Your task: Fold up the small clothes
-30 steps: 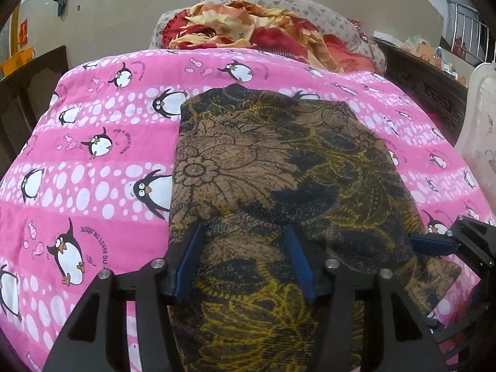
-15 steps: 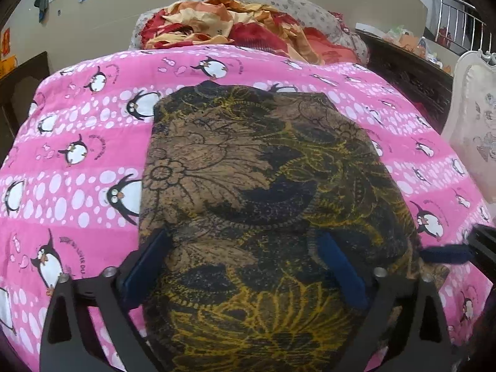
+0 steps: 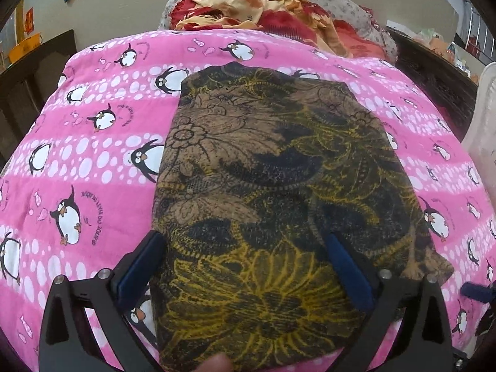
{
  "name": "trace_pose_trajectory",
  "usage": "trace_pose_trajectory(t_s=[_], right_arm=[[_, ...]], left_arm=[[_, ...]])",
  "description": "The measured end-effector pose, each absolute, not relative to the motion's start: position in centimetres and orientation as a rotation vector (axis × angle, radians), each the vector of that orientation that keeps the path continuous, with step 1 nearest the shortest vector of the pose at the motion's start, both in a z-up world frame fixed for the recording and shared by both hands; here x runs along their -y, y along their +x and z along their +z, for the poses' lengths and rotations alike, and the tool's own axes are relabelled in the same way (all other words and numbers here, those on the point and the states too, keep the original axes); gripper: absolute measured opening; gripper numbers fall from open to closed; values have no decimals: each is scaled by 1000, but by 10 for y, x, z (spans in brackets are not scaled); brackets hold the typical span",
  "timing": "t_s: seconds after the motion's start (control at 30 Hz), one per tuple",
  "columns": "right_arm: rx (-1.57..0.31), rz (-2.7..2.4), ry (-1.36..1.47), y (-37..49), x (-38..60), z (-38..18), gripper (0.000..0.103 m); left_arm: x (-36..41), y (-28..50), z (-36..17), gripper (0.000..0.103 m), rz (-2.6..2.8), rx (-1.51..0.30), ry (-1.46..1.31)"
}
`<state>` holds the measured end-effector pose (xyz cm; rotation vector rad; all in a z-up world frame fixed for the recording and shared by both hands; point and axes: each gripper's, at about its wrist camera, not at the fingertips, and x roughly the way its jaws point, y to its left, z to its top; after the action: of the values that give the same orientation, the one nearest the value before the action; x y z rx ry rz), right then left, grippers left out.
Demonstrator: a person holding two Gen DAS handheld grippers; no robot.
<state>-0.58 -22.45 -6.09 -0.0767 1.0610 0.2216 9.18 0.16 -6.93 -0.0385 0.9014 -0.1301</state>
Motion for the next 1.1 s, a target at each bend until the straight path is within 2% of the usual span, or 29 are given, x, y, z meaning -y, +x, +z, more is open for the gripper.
trace_pose_trajectory(t_s=[0.07,0.2,0.33,0.5,0.7,1.1], right_arm=[[-1069,220,-55,-10,227,-66,90],[-1067,212,-69,-21,221,-71,100],[-1090,211,-57,-24,222,-63,100],[-964,148,-3,-20,242,-8,100],[-863,154,-19,-15,245,37,100],[-861,168,-43,-14,242,43,100]], left_arm=[[-4,94,-71,103,-140,-902,-55],[-8,96,-72,103,-148,-899,-77],[-1,90,-59,103,-105,-963,-32],[1,44,-15,103,-51,-941,23],[-7,17,6,103,-27,-988,4],[4,10,21,103,-42,-970,-4]])
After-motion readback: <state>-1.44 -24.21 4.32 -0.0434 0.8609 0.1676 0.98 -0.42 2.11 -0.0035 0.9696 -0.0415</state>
